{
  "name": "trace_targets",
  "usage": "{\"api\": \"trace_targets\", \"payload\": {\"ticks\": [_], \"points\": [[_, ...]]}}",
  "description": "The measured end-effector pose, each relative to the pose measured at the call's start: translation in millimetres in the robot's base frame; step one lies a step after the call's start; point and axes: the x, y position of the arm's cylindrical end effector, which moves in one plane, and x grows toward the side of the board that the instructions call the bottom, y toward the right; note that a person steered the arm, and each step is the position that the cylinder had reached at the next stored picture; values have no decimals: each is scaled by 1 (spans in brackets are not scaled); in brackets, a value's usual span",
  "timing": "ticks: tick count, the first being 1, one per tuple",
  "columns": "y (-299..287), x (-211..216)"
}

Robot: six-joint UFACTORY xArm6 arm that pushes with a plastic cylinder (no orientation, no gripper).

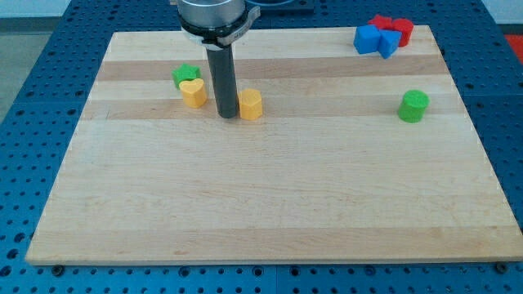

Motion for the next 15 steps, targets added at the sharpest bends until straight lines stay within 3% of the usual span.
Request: {"api": "trace_targets", "payload": {"ticks": [2, 4, 6, 7, 9, 10, 11, 13, 15], "points": [[10, -9], [83, -33], [89, -71], [118, -68], [204, -20], [212, -26], [195, -74], [75, -60], [126, -35]]}}
